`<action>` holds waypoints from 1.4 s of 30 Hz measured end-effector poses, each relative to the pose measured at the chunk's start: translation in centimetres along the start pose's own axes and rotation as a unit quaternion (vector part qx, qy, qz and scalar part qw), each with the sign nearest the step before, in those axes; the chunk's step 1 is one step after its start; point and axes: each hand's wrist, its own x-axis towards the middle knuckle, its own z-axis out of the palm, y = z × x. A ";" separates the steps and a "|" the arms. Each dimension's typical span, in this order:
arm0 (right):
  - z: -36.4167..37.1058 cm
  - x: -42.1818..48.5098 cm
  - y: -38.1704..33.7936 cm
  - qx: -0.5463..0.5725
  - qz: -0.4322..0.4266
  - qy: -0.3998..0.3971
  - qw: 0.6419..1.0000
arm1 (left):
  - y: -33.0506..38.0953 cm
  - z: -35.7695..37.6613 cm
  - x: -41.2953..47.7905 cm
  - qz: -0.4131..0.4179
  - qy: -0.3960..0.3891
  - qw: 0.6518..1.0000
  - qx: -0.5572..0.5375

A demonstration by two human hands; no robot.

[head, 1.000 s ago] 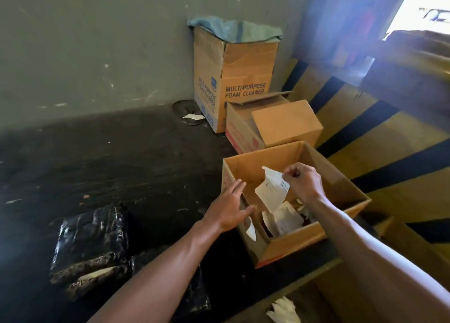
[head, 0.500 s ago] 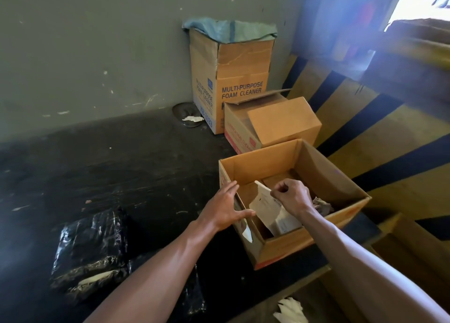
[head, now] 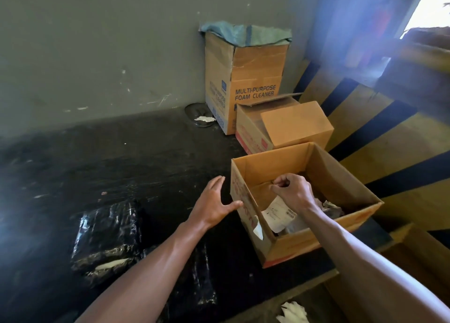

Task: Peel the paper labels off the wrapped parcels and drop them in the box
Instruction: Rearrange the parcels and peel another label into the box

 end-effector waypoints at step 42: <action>33.3 -15.2 -16.5 -0.045 -0.015 -0.200 0.979 | -26.4 -16.3 -22.2 -0.274 0.139 0.935 -0.178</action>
